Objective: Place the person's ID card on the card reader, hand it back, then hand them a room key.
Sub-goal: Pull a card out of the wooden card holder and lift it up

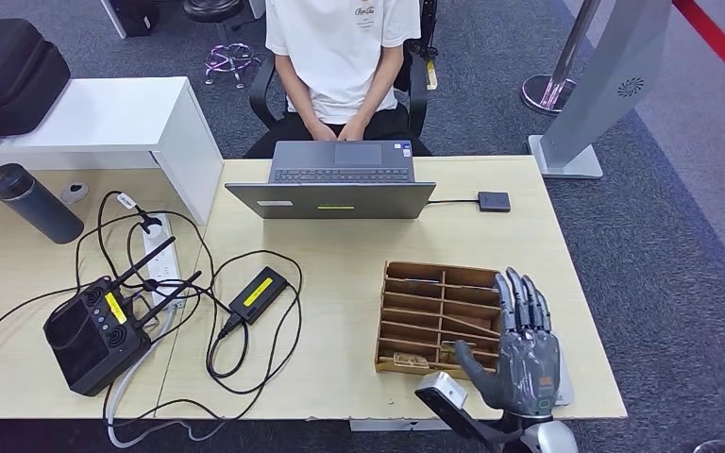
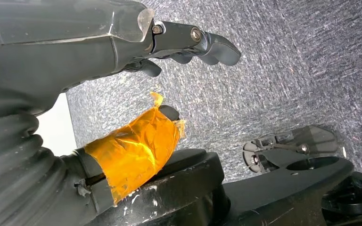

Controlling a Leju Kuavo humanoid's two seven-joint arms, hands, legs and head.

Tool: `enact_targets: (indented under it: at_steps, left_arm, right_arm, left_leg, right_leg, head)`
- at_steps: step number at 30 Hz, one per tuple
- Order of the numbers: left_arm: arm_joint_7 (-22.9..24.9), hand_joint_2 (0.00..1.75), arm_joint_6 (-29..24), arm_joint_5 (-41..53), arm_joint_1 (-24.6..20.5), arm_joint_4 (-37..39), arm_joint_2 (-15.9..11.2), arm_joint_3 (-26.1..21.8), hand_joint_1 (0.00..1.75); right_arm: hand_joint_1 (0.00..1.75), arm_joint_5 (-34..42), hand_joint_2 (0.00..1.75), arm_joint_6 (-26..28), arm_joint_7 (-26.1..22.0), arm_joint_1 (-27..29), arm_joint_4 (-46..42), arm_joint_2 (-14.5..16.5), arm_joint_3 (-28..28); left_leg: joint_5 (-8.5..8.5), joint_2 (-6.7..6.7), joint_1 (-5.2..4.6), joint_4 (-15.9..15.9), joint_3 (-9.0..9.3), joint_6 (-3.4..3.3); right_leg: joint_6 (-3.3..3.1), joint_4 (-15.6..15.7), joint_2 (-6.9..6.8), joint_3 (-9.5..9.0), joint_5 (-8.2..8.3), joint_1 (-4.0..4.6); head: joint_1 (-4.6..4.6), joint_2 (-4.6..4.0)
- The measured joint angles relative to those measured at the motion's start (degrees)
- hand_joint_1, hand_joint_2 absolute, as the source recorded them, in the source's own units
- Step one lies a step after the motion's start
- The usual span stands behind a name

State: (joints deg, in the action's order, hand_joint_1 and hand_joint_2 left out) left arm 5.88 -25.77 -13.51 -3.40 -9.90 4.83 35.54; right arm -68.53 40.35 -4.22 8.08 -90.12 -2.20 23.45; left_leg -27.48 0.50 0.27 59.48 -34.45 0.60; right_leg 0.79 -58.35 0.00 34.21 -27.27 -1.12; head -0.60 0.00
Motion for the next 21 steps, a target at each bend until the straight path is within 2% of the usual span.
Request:
enact_targets:
  at_steps: [5, 14, 21]
  left_arm:
    - [0.02, 1.75, 0.00, 0.57, -0.02, 0.00, 0.00, 0.12, 0.00]
    - [0.00, 1.75, 0.00, 1.29, -0.11, 0.00, -0.02, 1.05, 0.00]
    - [0.02, 1.75, 0.00, 1.51, -0.13, 0.00, -0.02, 1.34, 0.00]
  right_arm:
    - [0.00, -2.66, 1.75, -0.02, 0.79, -1.44, -0.22, -0.61, -0.17]
    - [0.00, -8.86, 1.75, -0.07, 1.00, -6.38, 4.41, -0.60, -2.50]
    - [0.00, -9.82, 1.75, -0.07, 2.39, -9.17, 7.87, -0.62, -2.69]
  left_leg:
    - [0.00, -0.01, 0.00, 0.00, 0.00, 0.00]
    - [0.02, 0.00, 0.00, 0.01, 0.01, 0.00]
    - [0.01, 0.00, 0.00, 0.00, 0.01, 0.00]
  right_leg:
    - [0.00, 0.00, 0.01, 0.00, 0.01, 0.00]
    - [0.00, -0.02, -0.01, -0.02, 0.01, 0.00]
    - [0.00, -0.01, -0.01, -0.01, 0.01, 0.00]
  head:
    - [0.00, 0.00]
    - [-0.01, 0.00]
    - [-0.01, 0.00]
